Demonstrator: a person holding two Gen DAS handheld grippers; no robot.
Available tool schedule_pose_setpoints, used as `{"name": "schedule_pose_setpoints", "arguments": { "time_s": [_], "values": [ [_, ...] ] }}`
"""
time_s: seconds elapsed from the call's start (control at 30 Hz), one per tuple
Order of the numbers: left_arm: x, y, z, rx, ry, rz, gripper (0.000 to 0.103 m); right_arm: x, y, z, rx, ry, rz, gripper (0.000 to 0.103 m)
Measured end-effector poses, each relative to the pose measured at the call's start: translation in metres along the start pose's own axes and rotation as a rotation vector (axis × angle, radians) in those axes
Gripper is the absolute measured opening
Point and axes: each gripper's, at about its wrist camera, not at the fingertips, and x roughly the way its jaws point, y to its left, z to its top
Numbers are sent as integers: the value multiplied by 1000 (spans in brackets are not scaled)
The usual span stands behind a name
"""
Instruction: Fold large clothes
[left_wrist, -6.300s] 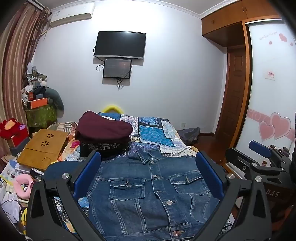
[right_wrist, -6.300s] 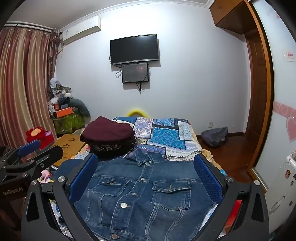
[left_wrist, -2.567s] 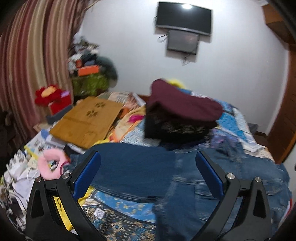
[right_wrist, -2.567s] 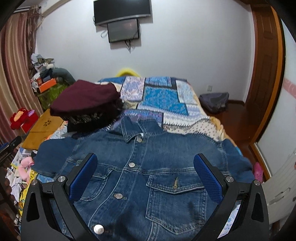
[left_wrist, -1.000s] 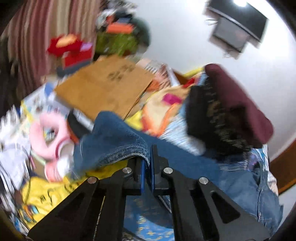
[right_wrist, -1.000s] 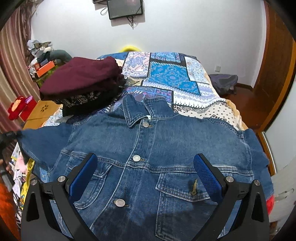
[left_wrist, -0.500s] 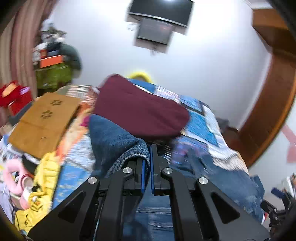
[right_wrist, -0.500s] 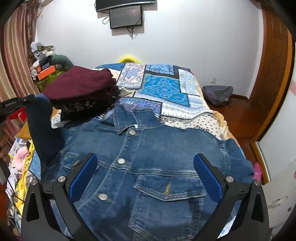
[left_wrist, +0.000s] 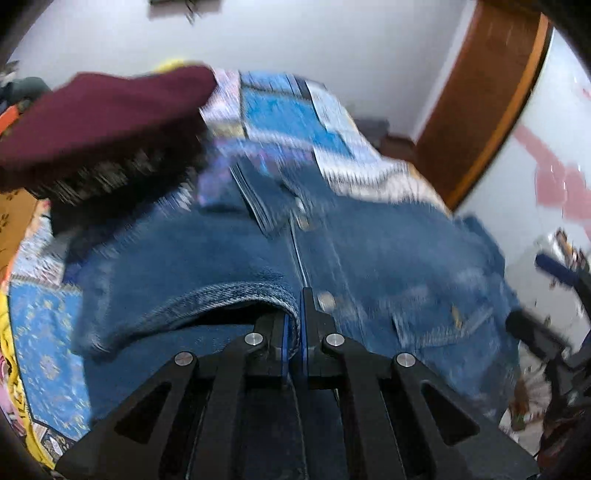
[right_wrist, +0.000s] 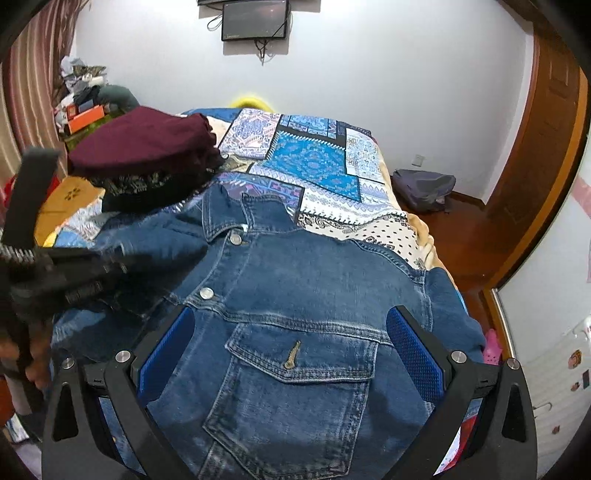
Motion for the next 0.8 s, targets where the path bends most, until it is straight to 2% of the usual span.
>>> {"name": "schedule_pose_setpoints", "arguments": {
  "time_s": [0.17,0.27,0.3,0.33,0.4,0.43,0.57,0.67,0.8],
  "values": [
    [8,-6,-21,59,90,19,5,7,0,-4,16,34,36,103],
    [2,-2,-26,62,107,26,16,7,4,-2,17,44,65,103],
    [-3,2,-26,58,96,30,26,7,5,0,10,41,68,103],
    [-9,3,-26,55,80,38,42,6,8,4,-1,36,70,103],
    [-30,12,-25,40,18,53,61,4,13,11,-23,24,79,103],
    [-38,16,-24,34,-8,60,64,2,17,16,-38,16,87,103],
    [-75,42,-21,12,-95,130,64,-1,39,37,-109,-24,117,103],
    [-98,68,-23,-35,-148,186,70,0,59,50,-168,-43,146,103],
    [-116,103,-33,-88,-182,284,71,13,99,62,-273,-18,219,103]
  ]
}}
